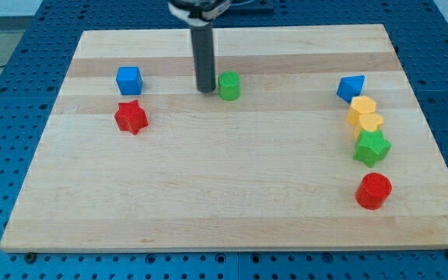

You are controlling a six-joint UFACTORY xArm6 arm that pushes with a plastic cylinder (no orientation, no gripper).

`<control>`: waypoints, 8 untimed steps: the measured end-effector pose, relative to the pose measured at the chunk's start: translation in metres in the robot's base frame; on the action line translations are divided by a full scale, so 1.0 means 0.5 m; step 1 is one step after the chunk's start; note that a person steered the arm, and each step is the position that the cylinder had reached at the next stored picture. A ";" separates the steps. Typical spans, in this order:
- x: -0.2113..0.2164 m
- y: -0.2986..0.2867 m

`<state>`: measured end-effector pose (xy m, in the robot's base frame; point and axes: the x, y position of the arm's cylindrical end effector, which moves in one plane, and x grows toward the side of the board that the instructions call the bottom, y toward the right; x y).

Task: Move the green circle above the blue triangle

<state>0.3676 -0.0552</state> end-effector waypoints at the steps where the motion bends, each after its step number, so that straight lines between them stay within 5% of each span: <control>1: 0.012 0.080; 2: -0.039 0.208; 4: -0.071 0.135; 8: -0.146 0.338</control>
<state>0.2948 0.1136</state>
